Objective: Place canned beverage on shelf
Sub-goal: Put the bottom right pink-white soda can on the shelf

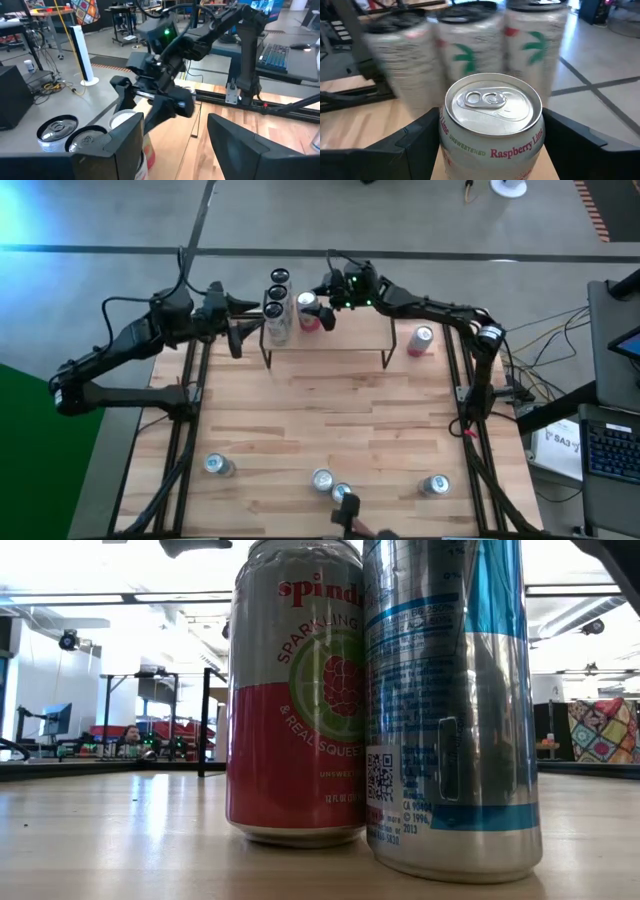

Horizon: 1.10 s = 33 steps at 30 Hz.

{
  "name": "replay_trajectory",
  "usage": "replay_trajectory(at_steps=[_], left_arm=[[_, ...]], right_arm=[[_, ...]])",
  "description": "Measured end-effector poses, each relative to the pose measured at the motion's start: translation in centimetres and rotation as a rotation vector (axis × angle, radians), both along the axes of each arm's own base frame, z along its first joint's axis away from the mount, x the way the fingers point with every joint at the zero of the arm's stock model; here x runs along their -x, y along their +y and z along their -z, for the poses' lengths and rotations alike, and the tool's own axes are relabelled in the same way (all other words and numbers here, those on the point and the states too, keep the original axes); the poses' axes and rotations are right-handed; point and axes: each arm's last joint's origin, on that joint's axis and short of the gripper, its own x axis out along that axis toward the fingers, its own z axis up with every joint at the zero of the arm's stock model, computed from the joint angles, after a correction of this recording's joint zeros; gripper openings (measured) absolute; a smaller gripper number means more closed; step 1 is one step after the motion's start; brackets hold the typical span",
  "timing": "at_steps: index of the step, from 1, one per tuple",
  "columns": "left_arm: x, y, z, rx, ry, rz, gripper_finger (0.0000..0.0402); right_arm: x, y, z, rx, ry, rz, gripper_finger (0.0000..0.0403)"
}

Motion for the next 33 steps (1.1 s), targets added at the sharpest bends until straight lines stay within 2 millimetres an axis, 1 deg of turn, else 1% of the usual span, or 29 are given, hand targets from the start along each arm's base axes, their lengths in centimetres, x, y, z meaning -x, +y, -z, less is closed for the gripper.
replay_trajectory(at_steps=[5, 9, 21, 33], left_arm=[[0.1, 0.0, 0.1, 0.01, 0.012, -0.005, 0.0205], [0.1, 0.3, 0.1, -0.005, 0.013, -0.015, 0.0205], [-0.1, 1.3, 0.3, 0.003, 0.019, -0.06, 0.0205], [-0.9, 1.6, 0.6, 0.025, 0.018, -0.032, 0.0205]], right_arm=[[0.8, -2.6, 0.0, 0.012, -0.015, 0.027, 0.0293], [1.1, -3.8, 0.4, -0.008, -0.048, 0.014, 0.0293], [1.0, -4.0, 0.4, 0.096, -0.053, -0.014, 0.0293], [0.9, -4.1, 0.7, 0.147, -0.039, -0.028, 0.0293]])
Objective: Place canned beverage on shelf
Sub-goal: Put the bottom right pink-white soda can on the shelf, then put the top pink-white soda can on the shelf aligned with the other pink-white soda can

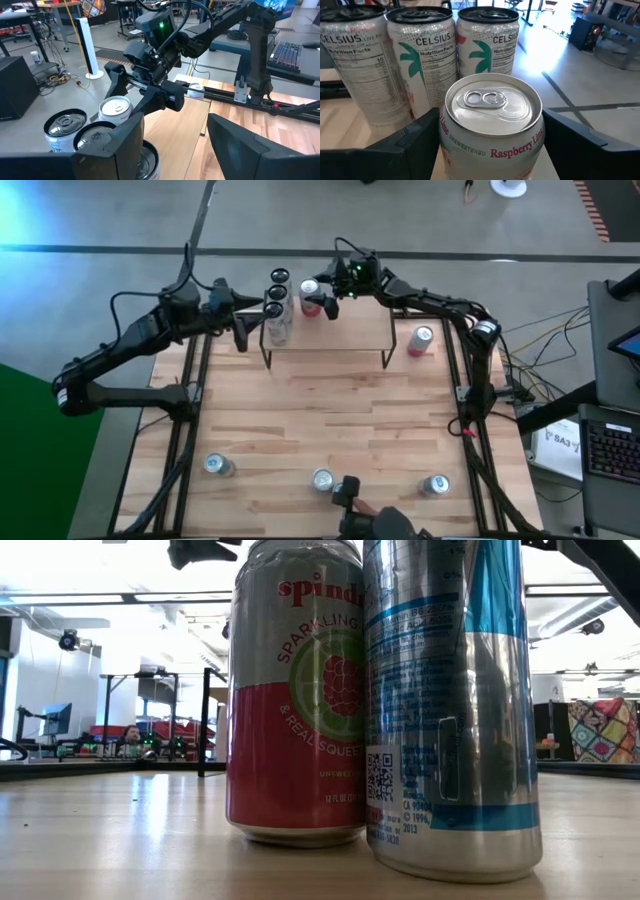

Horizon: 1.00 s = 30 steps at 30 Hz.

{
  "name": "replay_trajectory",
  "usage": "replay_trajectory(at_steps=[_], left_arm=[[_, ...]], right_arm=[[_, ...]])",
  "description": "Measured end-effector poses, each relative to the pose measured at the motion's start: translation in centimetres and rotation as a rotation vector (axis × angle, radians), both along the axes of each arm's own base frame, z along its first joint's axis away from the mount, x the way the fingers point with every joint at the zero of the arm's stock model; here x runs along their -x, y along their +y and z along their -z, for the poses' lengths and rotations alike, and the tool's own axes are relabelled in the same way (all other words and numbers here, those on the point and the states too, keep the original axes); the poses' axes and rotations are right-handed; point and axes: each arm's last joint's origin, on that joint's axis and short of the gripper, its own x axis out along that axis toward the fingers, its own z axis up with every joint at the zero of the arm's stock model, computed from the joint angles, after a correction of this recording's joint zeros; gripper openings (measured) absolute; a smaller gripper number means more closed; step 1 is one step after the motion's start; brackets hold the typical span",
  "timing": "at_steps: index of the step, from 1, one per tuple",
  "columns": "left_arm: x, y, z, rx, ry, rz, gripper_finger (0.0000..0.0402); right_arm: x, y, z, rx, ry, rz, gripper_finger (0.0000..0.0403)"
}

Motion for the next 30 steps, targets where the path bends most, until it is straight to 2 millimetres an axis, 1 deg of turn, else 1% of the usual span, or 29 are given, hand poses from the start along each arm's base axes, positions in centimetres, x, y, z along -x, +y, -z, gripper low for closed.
replay_trajectory(at_steps=[3, 9, 11, 13, 17, 21, 22, 24, 27, 30], left_arm=[[-0.1, 0.0, 0.0, 0.005, 0.001, 0.0, 0.0205], [0.0, 0.0, 0.0, 0.032, -0.017, -0.005, 0.0205], [0.3, -0.2, -0.2, 0.038, -0.03, 0.003, 0.0205], [0.5, -0.4, -0.3, 0.04, -0.042, 0.015, 0.0205], [1.1, -0.7, -0.7, 0.025, -0.058, 0.017, 0.0205], [1.5, -0.8, -0.9, 0.003, -0.063, 0.015, 0.0205], [1.5, -0.9, -0.9, 0.002, -0.064, 0.015, 0.0205], [1.6, -0.9, -1.0, 0.0, -0.066, 0.013, 0.0205], [1.6, -0.9, -1.0, -0.001, -0.066, 0.013, 0.0205], [1.5, -0.8, -0.9, -0.001, -0.062, 0.013, 0.0205]], right_arm=[[-0.2, -0.2, 0.6, -0.021, 0.006, 0.001, 0.0304], [-0.7, -0.6, 2.2, -0.095, 0.032, 0.016, 0.0357], [-0.7, -0.6, 2.4, -0.112, 0.043, 0.025, 0.0367], [-0.4, -0.4, 1.6, -0.109, 0.033, 0.03, 0.037], [0.7, 0.1, -1.1, -0.072, -0.014, 0.04, 0.0371], [2.3, 0.8, -3.7, -0.107, -0.036, 0.099, 0.0372], [3.0, 1.1, -4.4, -0.125, -0.03, 0.142, 0.0372], [4.5, 1.8, -6.0, -0.155, 0.014, 0.296, 0.0372], [7.3, 2.9, -7.4, -0.158, 0.17, 0.5, 0.0372], [10.1, 4.5, -8.6, -0.193, 0.284, 0.605, 0.0372]])
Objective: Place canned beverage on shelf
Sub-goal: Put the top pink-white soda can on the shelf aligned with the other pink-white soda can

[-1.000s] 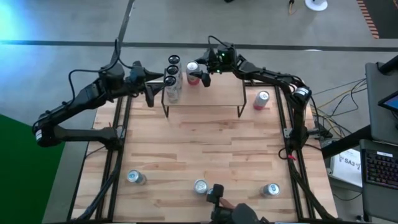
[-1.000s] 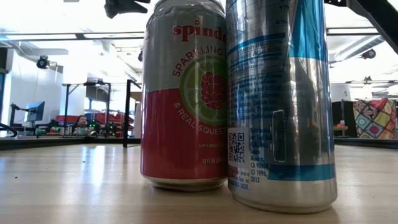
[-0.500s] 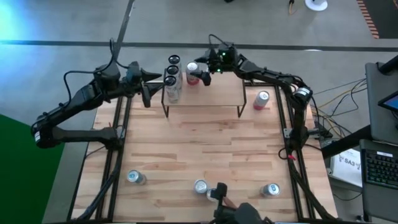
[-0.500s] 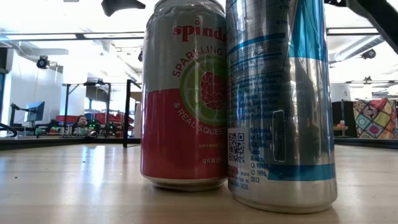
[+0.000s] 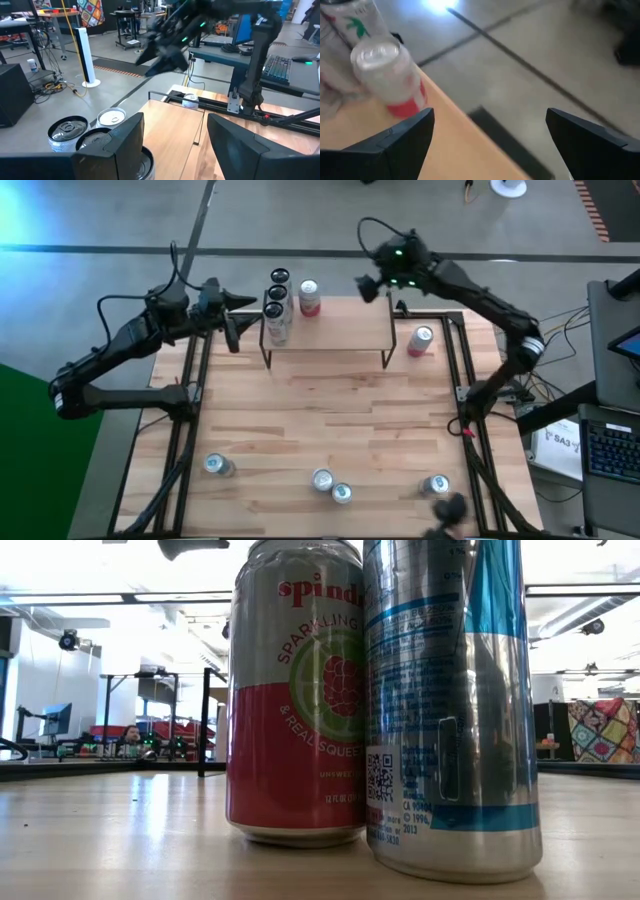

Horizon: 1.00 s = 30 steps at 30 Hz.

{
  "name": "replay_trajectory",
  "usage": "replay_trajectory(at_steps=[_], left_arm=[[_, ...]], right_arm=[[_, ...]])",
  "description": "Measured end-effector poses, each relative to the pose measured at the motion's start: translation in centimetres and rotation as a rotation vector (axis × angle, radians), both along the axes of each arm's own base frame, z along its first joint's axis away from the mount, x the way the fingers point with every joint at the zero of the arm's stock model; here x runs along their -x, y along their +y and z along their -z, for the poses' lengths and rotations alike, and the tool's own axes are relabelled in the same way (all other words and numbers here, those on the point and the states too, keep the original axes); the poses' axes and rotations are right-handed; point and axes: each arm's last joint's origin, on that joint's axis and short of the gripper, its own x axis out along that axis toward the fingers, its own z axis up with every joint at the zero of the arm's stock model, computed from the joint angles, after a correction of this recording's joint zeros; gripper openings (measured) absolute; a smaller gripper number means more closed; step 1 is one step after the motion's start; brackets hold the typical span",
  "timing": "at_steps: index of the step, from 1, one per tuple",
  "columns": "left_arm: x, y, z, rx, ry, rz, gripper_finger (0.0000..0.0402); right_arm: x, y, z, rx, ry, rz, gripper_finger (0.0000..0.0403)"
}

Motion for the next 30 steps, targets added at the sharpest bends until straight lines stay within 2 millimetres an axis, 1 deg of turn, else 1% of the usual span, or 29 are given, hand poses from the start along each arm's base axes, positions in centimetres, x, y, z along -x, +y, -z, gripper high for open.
replay_trajectory(at_steps=[2, 4, 7, 10, 13, 20, 26, 30], left_arm=[[-0.2, 0.1, 0.1, -0.003, 0.01, 0.001, 0.0205], [-0.5, 0.2, 0.3, 0.0, 0.018, 0.001, 0.0205], [-0.8, 0.4, 0.5, 0.005, 0.031, 0.001, 0.0205], [-1.2, 0.6, 0.6, 0.008, 0.035, 0.001, 0.0205], [-1.4, 0.7, 0.8, 0.025, 0.038, -0.001, 0.0205], [-1.6, 0.8, 1.0, 0.05, 0.047, -0.004, 0.0205], [-1.6, 0.8, 1.1, 0.057, 0.06, -0.004, 0.0205], [-1.7, 0.9, 1.2, 0.059, 0.064, -0.004, 0.0205]], right_arm=[[1.9, 1.1, -1.0, -0.052, 0.014, 0.057, 0.0372], [3.9, 1.8, -1.3, -0.124, 0.037, 0.11, 0.0372], [6.3, 2.2, -0.6, -0.225, 0.105, 0.198, 0.0372], [7.7, 2.5, 0.4, -0.34, 0.172, 0.265, 0.0372], [8.5, 2.7, 1.8, -0.452, 0.254, 0.322, 0.0372], [9.2, 3.5, 5.5, -0.644, 0.358, 0.461, 0.0372], [9.7, 3.9, 9.3, -0.729, 0.424, 0.523, 0.0373], [10.1, 3.7, 11.5, -0.76, 0.431, 0.564, 0.0373]])
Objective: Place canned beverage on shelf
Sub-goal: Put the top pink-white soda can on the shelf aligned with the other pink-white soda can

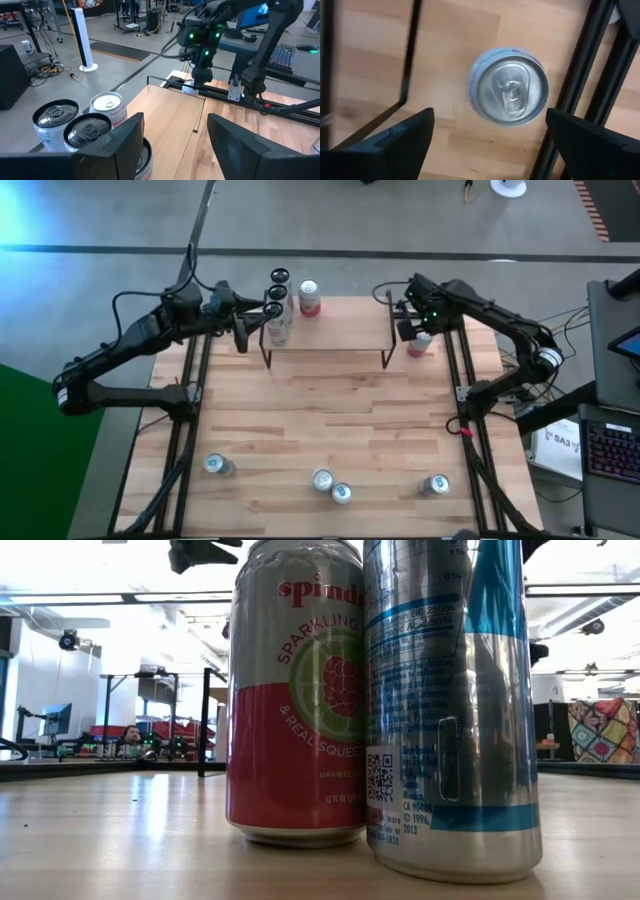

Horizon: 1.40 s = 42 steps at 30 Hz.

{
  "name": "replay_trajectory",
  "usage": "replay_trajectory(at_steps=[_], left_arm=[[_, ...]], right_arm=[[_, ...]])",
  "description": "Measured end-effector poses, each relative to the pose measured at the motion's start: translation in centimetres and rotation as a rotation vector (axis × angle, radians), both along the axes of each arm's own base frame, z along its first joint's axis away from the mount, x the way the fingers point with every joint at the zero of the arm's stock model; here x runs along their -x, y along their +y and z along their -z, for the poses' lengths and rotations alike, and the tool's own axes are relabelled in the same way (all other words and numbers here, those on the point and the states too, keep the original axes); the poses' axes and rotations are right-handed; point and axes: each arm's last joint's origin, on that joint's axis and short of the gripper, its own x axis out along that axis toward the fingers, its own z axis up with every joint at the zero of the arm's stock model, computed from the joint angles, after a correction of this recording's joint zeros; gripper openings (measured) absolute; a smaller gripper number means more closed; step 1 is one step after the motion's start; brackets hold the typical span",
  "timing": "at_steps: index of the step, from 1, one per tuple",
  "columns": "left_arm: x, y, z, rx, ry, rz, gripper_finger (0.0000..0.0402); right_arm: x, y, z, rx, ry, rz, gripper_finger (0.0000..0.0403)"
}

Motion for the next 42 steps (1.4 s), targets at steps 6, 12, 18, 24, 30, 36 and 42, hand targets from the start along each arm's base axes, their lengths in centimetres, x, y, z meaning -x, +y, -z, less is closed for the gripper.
replay_trajectory(at_steps=[6, 12, 18, 24, 30, 36, 42], left_arm=[[-0.2, 0.1, 0.3, 0.013, 0.025, 0.0, 0.0205], [-0.5, 0.3, 0.6, 0.021, 0.044, 0.001, 0.0205], [-0.7, 0.4, 0.8, 0.007, 0.066, 0.006, 0.0205], [-1.1, 0.7, 1.1, -0.008, 0.087, 0.006, 0.0205], [-1.3, 0.9, 1.2, -0.006, 0.086, 0.005, 0.0205], [-0.9, 0.6, 0.9, 0.01, 0.059, -0.002, 0.0205], [-0.7, 0.5, 0.7, 0.023, 0.045, -0.007, 0.0205]], right_arm=[[0.7, -0.7, 2.1, 0.002, -0.014, 0.065, 0.0373], [1.5, -1.2, 3.7, -0.002, -0.034, 0.1, 0.0373], [1.8, -1.2, 4.5, -0.001, -0.033, 0.105, 0.0367], [2.0, -1.0, 5.0, -0.014, -0.023, 0.105, 0.0324], [2.0, -0.8, 5.0, -0.035, -0.024, 0.075, 0.0285], [2.0, 0.3, 3.6, -0.018, -0.085, 0.02, 0.0285], [2.9, 2.0, 1.5, 0.025, -0.113, 0.0, 0.0287]])
